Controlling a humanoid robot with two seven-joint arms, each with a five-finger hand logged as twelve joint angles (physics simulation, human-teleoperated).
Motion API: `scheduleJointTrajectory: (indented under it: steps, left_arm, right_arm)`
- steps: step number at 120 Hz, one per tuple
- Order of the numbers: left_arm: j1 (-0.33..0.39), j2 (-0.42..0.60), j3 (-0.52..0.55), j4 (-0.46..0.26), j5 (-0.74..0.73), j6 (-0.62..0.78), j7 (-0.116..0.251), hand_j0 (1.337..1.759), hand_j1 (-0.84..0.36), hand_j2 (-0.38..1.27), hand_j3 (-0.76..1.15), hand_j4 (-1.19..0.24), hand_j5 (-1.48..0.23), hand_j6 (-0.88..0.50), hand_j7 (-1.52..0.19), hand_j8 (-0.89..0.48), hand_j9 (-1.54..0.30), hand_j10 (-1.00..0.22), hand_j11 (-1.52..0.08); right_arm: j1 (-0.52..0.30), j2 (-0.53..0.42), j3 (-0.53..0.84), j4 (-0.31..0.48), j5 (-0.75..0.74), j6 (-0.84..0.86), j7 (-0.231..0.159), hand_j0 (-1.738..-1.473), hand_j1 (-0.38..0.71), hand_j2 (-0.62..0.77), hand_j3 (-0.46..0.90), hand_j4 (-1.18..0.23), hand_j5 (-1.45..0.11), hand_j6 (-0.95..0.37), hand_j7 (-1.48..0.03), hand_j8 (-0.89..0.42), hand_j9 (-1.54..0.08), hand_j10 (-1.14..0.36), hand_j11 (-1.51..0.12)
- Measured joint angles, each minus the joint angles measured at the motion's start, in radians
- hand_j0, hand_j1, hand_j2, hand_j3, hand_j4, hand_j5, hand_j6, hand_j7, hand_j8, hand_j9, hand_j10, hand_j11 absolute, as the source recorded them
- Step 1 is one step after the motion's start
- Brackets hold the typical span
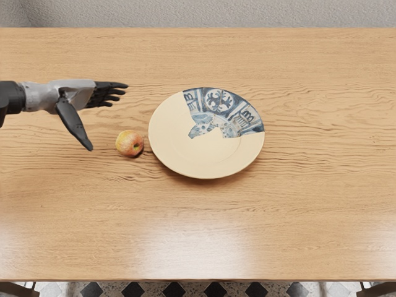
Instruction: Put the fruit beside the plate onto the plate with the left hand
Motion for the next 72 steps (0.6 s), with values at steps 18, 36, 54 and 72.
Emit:
scheduleJointTrajectory:
  steps: [18,36,54,72]
  left_arm:
    - [-0.001,-0.001,-0.001,0.001,-0.006,0.0,0.0,1.658,0.35,0.0,0.0,0.0,0.0,0.0,0.0,0.0,0.0,0.0,0.0]
    - [-0.044,-0.015,0.0,0.001,-0.006,0.0,0.179,1.658,0.35,0.0,0.0,0.0,0.0,0.0,0.0,0.0,0.0,0.0,0.0]
    - [-0.138,-0.072,0.005,-0.002,0.022,0.0,0.481,1.658,0.35,0.0,0.0,0.0,0.0,0.0,0.0,0.0,0.0,0.0,0.0]
    - [-0.27,-0.172,0.008,-0.033,0.06,0.0,0.692,1.658,0.34,0.0,0.0,-0.01,-0.01,-0.01,-0.01,-0.01,-0.01,-0.01,-0.01]
  right_arm:
    - [0.001,0.0,0.0,0.0,0.0,0.0,-0.001,-1.658,-0.33,0.0,0.0,-0.01,-0.02,-0.01,-0.02,-0.01,-0.02,-0.01,-0.02]
    - [0.001,0.0,0.0,0.0,0.0,0.0,0.0,-1.658,-0.33,0.0,0.0,-0.01,-0.02,-0.01,-0.02,-0.01,-0.02,-0.01,-0.02]
    - [0.001,0.0,0.0,-0.001,0.0,-0.001,0.0,-1.658,-0.33,0.0,0.0,-0.01,-0.02,-0.01,-0.02,-0.01,-0.02,-0.01,-0.02]
    - [0.001,0.0,0.0,-0.001,0.0,-0.002,0.0,-1.658,-0.33,0.0,0.0,-0.01,-0.02,-0.01,-0.02,-0.01,-0.02,-0.01,-0.02]
